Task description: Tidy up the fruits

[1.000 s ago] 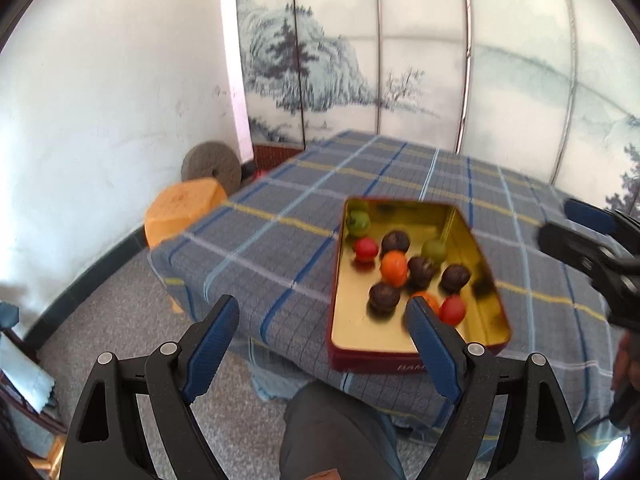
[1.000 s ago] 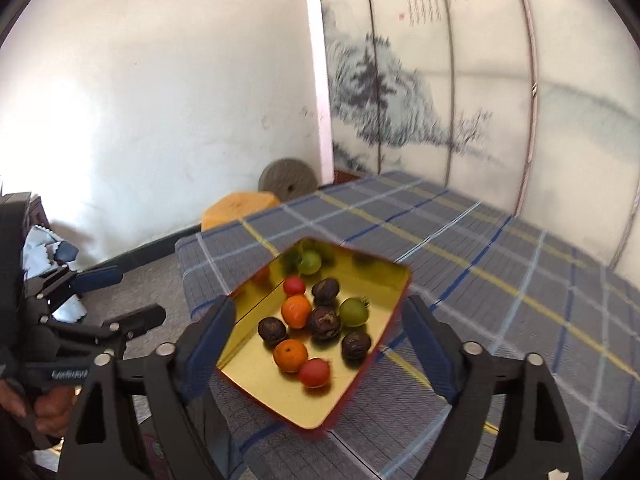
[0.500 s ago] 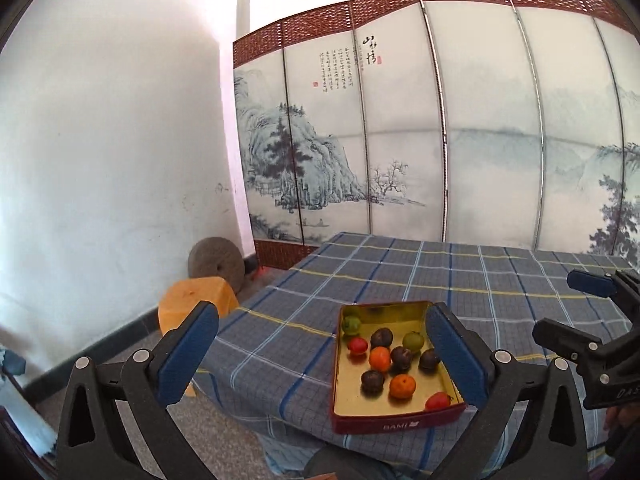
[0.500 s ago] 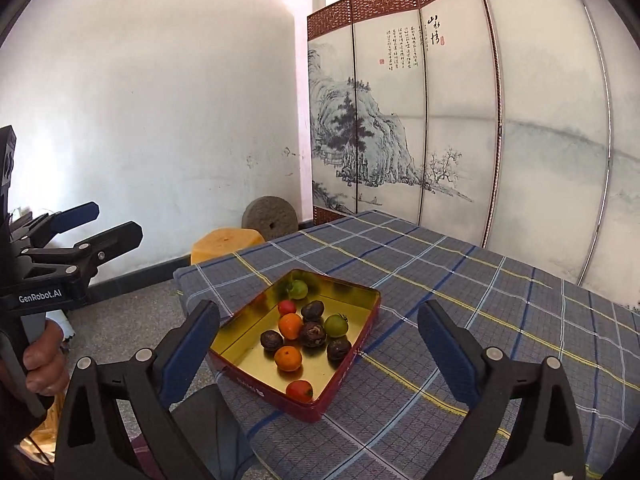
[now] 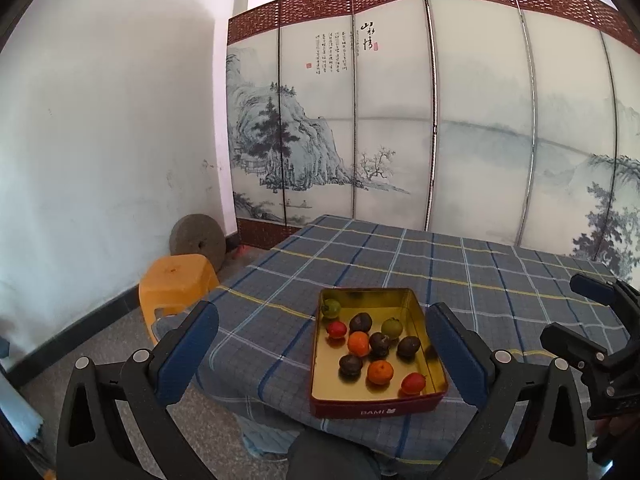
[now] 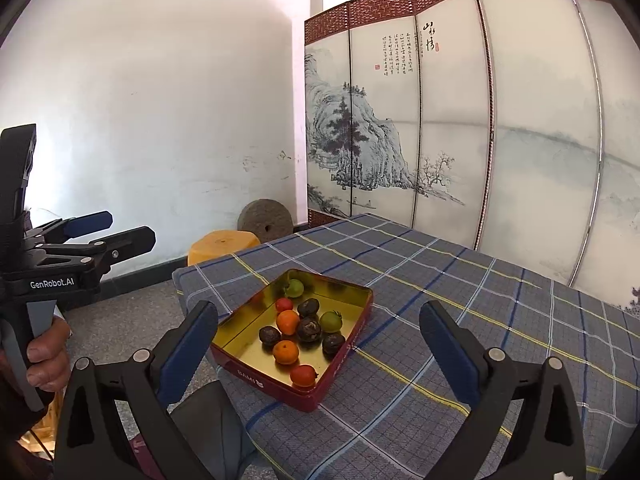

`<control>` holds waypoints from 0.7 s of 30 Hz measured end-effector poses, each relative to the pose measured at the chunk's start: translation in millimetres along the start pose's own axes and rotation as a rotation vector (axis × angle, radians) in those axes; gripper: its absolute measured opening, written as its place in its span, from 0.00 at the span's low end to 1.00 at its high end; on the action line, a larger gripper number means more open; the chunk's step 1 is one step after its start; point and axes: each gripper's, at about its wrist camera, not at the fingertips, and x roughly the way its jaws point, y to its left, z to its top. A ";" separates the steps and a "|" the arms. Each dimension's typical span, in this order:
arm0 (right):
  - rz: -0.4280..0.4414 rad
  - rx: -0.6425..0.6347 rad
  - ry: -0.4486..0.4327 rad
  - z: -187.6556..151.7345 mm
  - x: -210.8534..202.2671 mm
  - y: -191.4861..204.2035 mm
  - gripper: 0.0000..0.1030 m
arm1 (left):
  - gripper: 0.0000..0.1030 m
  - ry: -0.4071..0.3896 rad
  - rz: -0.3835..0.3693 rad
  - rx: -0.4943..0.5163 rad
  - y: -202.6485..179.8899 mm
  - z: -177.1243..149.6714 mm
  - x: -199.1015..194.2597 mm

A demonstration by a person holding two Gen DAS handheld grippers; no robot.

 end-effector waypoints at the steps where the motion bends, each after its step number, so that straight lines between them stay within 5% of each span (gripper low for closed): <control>1: -0.001 0.004 0.002 -1.1 -1.0 -1.6 0.98 | 1.00 0.003 -0.001 0.003 -1.6 -0.3 0.4; 13: -0.042 0.052 0.049 -24.0 -2.5 -36.7 0.99 | 1.00 0.043 -0.073 0.047 -24.6 -2.8 7.7; 21: -0.279 0.163 0.250 -72.1 20.5 -175.7 1.00 | 1.00 0.107 -0.050 0.095 -51.2 -3.3 36.2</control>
